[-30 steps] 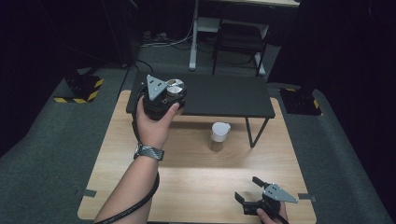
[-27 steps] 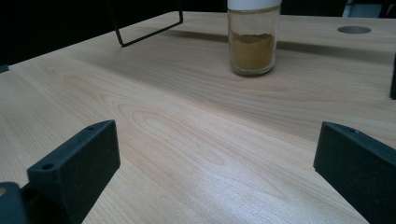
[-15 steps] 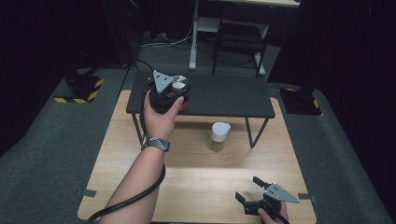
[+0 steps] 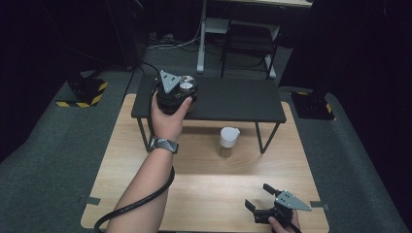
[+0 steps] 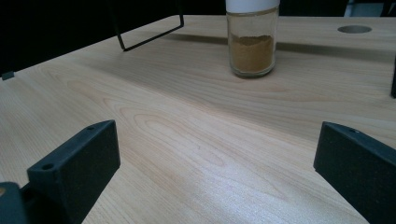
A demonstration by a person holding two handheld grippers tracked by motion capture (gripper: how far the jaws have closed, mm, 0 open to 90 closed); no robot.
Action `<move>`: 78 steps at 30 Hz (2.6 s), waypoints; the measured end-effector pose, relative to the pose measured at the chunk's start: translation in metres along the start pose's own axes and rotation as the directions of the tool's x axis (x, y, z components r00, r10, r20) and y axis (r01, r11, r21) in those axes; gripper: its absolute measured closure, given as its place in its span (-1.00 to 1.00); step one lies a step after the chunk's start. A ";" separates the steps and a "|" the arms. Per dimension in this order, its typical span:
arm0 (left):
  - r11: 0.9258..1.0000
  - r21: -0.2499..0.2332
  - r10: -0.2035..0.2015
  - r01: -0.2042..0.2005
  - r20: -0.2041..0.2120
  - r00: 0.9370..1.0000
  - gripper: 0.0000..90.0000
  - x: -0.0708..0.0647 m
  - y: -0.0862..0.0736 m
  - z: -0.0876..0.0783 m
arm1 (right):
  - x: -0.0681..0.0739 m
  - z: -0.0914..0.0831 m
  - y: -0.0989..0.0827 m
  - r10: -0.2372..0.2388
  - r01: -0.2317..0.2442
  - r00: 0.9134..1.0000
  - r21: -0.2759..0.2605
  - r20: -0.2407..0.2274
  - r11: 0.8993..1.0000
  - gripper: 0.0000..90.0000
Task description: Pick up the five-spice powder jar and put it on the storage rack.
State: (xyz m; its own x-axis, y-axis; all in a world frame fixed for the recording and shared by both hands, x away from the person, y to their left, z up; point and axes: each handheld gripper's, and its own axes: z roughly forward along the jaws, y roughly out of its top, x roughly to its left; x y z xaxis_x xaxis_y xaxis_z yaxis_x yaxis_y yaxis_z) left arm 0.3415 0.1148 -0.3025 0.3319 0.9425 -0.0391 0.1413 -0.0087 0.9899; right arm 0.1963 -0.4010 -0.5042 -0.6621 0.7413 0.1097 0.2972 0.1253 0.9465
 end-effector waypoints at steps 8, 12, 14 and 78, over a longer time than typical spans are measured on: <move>1.000 -0.011 -0.028 0.028 0.000 1.000 -0.23 0.003 -0.004 0.000 | 0.001 0.000 0.000 -0.005 0.005 1.000 0.000 0.003 1.000 -1.00; 1.000 -0.005 -0.026 0.026 0.002 1.000 -0.23 0.004 -0.003 0.000 | 0.001 0.000 0.000 -0.004 0.004 1.000 0.001 0.003 1.000 -1.00; 1.000 -0.004 -0.031 0.031 0.004 1.000 -0.23 0.005 -0.002 0.001 | 0.001 0.000 0.000 -0.004 0.004 1.000 0.000 0.004 1.000 -1.00; 0.998 -0.070 -0.003 0.009 0.091 0.996 -0.99 0.020 -0.038 -0.049 | 0.002 0.001 0.001 -0.010 0.010 1.000 0.007 0.006 1.000 -1.00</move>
State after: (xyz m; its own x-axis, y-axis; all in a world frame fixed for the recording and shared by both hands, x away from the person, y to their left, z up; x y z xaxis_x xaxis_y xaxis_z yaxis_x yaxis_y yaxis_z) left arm 0.2969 0.1505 -0.3339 0.4154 0.9080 -0.0542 0.0787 0.0235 0.9966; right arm 0.1959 -0.3990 -0.5031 -0.6609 0.7440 0.0982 0.2950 0.1372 0.9456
